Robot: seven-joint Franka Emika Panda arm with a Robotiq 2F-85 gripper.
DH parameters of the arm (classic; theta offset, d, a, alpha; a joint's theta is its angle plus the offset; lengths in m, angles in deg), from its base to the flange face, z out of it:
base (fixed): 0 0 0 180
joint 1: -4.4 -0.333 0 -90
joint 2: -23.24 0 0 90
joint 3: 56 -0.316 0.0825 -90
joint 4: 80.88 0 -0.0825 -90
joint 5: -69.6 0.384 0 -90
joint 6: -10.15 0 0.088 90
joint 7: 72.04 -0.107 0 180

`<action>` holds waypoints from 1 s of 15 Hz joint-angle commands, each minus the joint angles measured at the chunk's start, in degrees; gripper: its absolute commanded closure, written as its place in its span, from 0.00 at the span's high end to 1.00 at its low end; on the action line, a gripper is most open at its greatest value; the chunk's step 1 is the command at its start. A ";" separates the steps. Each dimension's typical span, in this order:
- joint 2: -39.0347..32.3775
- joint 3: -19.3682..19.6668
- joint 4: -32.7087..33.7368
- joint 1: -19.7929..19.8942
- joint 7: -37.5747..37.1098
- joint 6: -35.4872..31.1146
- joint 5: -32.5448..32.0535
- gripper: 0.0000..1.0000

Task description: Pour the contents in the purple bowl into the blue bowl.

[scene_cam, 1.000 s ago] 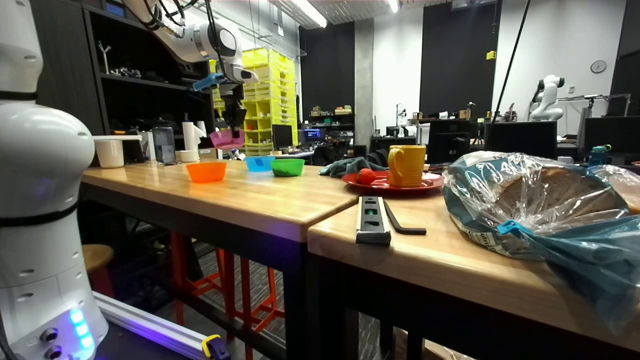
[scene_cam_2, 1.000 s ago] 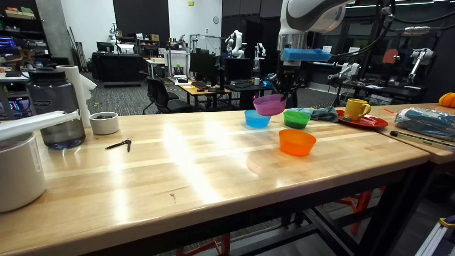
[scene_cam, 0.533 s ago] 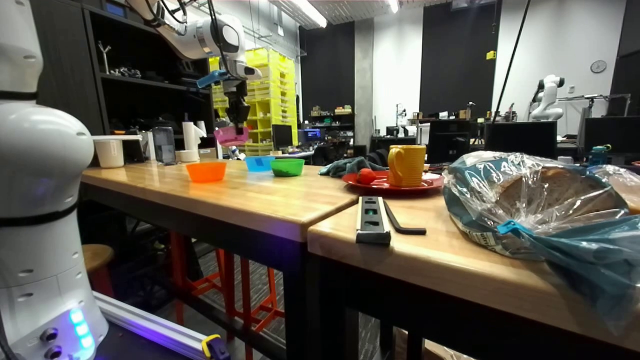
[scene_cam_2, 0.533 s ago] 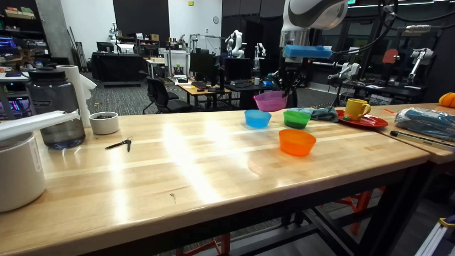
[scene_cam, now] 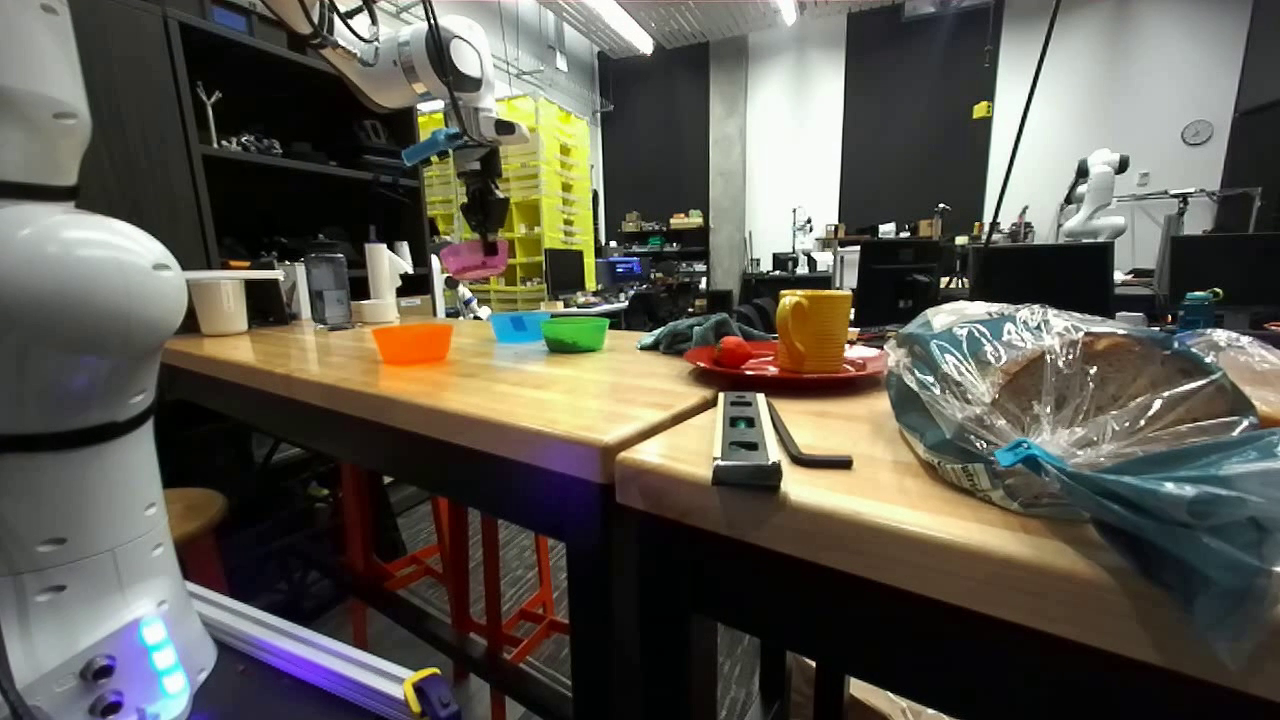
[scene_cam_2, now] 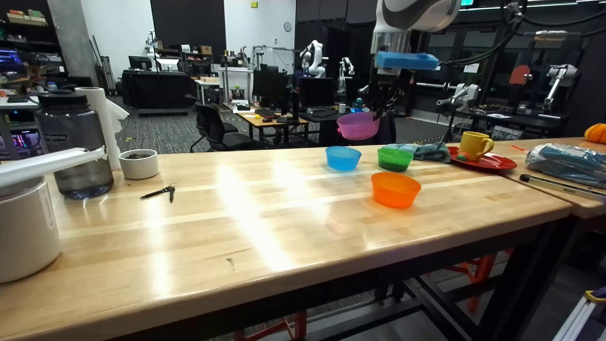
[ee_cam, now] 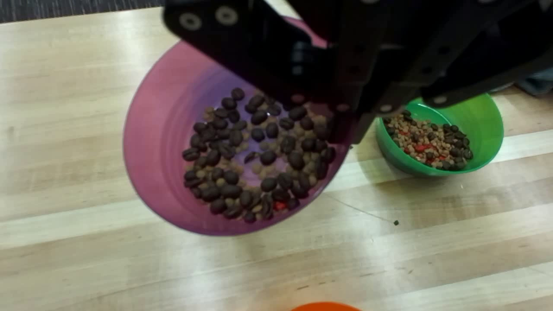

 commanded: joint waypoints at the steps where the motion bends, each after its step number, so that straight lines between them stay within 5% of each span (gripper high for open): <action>1: -3.32 0.08 5.43 -0.29 -2.01 3.13 -4.22 0.01; 15: -10.36 0.49 14.23 -3.73 -5.80 9.37 -18.54 0.01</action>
